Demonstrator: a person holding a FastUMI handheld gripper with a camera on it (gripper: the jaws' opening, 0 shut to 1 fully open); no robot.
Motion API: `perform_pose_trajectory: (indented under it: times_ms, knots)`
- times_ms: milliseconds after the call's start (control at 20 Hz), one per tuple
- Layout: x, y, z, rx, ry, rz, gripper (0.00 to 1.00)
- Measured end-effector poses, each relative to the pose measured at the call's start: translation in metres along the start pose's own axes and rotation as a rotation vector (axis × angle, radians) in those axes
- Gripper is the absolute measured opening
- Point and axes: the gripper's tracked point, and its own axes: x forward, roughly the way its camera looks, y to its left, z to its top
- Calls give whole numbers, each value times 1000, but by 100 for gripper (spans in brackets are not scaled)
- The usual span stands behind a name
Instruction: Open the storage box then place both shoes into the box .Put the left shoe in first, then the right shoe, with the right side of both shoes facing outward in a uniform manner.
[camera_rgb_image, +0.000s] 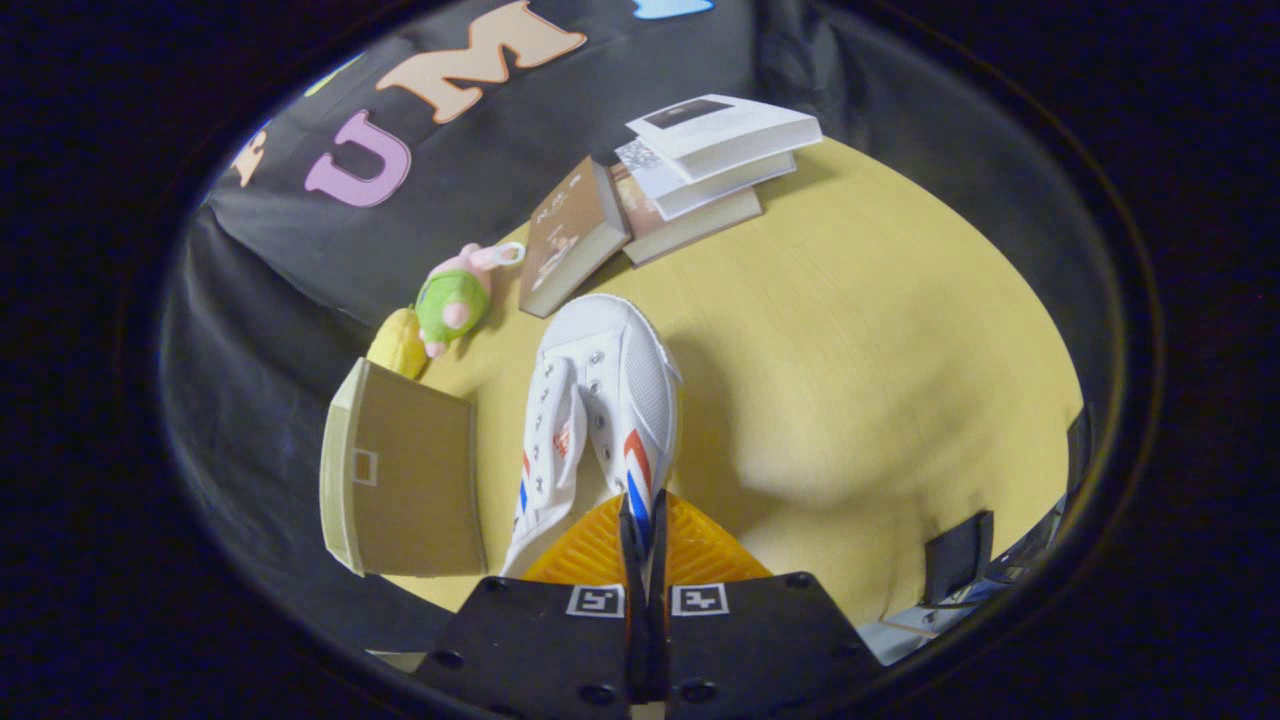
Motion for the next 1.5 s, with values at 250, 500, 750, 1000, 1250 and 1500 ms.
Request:
perform_pose_trajectory:
  times_ms: [250,500,750,1000,1250,1500]
  knots:
    - [-19,57,0,-38,-18,24,3]
    - [-28,119,-7,-69,-28,60,4]
    - [-31,181,-17,-114,-35,109,4]
    - [-25,243,-26,-149,-38,161,4]
    - [-2,290,-44,-166,-20,184,4]
    - [28,307,-61,-191,-3,139,4]
